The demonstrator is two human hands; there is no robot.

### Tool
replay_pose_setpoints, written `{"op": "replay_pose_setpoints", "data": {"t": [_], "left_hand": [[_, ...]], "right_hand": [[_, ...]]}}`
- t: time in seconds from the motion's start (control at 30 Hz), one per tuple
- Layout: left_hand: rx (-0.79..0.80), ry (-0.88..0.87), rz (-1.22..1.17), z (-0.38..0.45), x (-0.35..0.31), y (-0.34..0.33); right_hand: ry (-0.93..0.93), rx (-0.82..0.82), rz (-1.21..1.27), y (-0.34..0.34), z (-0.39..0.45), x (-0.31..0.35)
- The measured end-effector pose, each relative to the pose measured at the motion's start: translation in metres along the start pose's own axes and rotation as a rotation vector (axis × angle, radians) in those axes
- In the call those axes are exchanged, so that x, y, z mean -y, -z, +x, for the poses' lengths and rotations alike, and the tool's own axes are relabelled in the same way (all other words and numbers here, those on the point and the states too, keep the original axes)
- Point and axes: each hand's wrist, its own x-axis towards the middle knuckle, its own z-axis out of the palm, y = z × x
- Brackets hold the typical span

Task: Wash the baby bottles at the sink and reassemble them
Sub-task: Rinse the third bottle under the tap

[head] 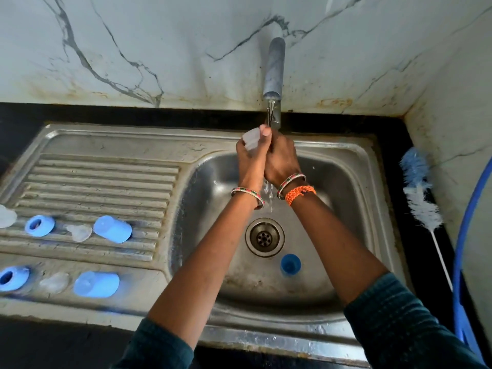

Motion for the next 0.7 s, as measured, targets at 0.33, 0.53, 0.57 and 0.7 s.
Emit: {"op": "replay_pose_setpoints", "data": {"t": [0.33,0.53,0.57,0.7], "left_hand": [[-0.309,-0.405,0.1,-0.001,-0.007,-0.012],[-0.244,-0.633,0.287,0.004,-0.006,-0.006],[-0.232,-0.659,0.297,0.005,-0.005,-0.005],[-0.221,-0.688,0.297,0.0,0.0,-0.003]], "right_hand": [[-0.681,0.046,1.327,0.003,-0.004,0.019],[-0.769,0.284,1.49,0.017,-0.015,0.012],[-0.791,0.266,1.438,0.021,-0.013,0.011],[-0.918,0.174,1.299,0.021,-0.015,0.007]]}}
